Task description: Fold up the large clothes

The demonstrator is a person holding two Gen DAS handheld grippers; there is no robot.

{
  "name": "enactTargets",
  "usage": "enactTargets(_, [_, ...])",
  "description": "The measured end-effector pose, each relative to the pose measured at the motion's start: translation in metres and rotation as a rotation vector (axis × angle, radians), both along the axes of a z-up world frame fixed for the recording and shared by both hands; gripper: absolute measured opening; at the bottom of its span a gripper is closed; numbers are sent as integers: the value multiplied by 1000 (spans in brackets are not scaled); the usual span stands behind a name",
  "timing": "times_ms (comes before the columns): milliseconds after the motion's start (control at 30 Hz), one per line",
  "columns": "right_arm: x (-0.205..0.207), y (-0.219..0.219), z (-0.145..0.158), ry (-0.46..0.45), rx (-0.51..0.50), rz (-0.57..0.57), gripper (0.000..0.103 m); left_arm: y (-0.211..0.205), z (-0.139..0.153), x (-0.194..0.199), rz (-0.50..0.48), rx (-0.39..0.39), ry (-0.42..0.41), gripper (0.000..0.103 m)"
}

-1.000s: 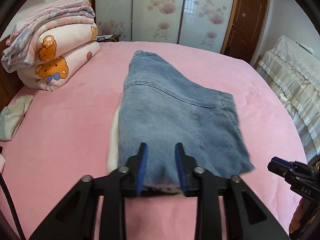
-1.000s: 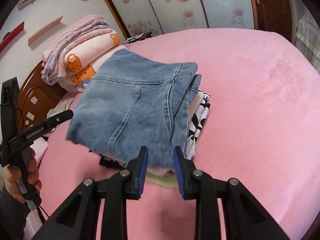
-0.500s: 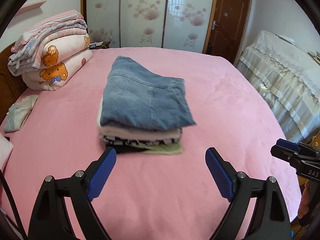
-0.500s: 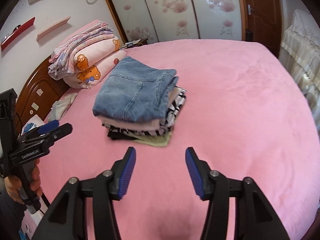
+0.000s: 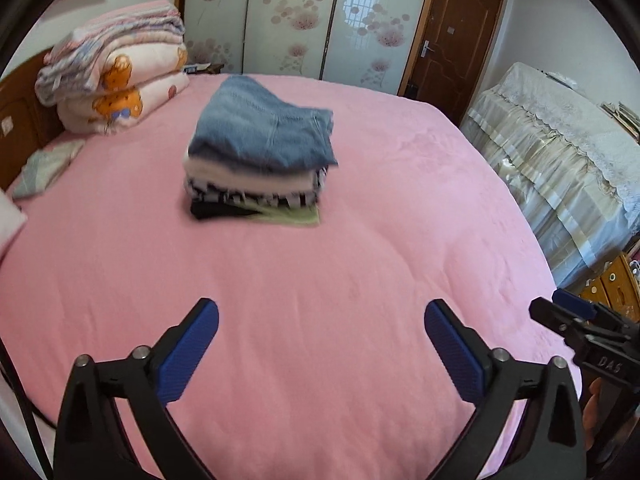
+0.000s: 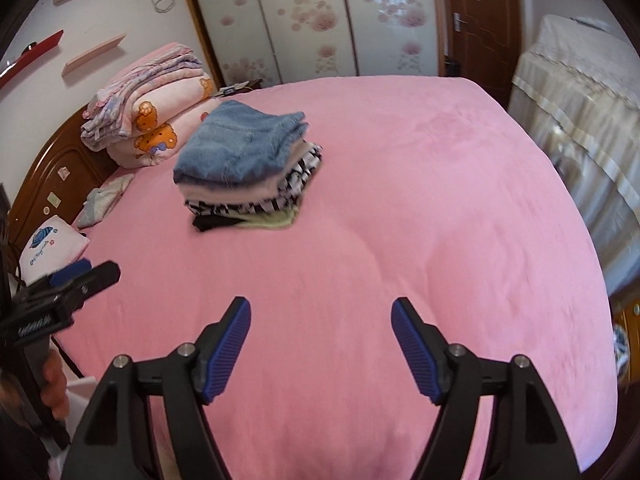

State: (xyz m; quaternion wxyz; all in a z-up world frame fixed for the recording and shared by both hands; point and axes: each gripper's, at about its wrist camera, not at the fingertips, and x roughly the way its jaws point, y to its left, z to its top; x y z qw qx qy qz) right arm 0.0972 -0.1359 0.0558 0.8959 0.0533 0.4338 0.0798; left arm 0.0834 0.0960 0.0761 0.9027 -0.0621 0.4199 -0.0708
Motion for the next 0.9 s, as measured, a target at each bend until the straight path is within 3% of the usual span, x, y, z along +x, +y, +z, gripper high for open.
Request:
enactTargets(333, [-73, 0, -42, 20, -98, -95, 76, -39, -34, -69, 64, 59, 24, 102])
enactTargets(600, [-102, -8, -40, 10, -22, -131, 76, -57, -35, -95, 23, 82, 48, 102])
enactTargets(900, [-121, 1, -27, -54, -62, -133, 76, -62, -23, -107, 13, 101, 23, 102])
